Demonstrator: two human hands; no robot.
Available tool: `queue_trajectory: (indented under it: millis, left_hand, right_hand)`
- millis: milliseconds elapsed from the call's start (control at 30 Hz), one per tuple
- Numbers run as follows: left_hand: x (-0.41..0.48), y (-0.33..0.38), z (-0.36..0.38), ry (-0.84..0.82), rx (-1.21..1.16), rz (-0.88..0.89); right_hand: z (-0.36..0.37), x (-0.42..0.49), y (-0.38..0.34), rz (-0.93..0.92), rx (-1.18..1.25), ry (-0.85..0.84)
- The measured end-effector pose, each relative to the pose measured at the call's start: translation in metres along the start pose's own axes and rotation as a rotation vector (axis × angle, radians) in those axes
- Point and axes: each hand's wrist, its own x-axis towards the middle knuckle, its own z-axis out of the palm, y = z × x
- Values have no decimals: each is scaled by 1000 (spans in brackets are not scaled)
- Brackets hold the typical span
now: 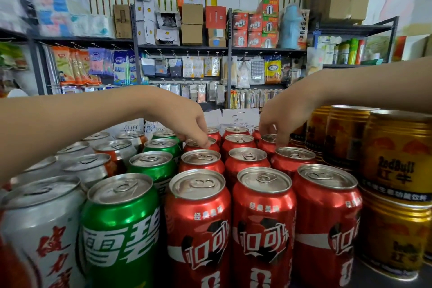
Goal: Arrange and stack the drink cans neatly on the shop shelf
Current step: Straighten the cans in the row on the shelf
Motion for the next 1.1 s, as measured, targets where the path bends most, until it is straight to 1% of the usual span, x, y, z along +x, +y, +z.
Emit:
queue_trajectory:
  millis: [133,200,300,367,433,600,733,833,1033,1100]
  left_hand:
    - [0,1,-2,-2,-23,-3]
    - [-2,1,-4,-13,-32,-18]
    - [-6,1,-7,26,6,-31]
    - [-8,-2,-8,61,56,-33]
    - [-9,-4,-9,60,83,-39]
    - [-11,-10,-6,49,148,-76]
    - [-10,-19,0,44,192,-83]
    - [-7,-23,0,63,209,-79]
    - [6,-22,-5,102,123,-60]
    - [13,-23,-8,106,92,-62]
  right_hand:
    - [-6,-6,2,-13,76,-27]
    - [-8,-11,1,7,107,-8]
    - [-15,-11,0,-8,145,133]
    - [-20,-5,-4,-60,183,176]
    - [-23,4,-11,-105,206,158]
    - [-22,17,-22,-176,164,123]
    - [-23,21,-23,-198,161,162]
    - [-24,21,-22,-225,190,156]
    - [-28,18,-10,-213,341,85]
    - [-34,18,-4,-187,411,125]
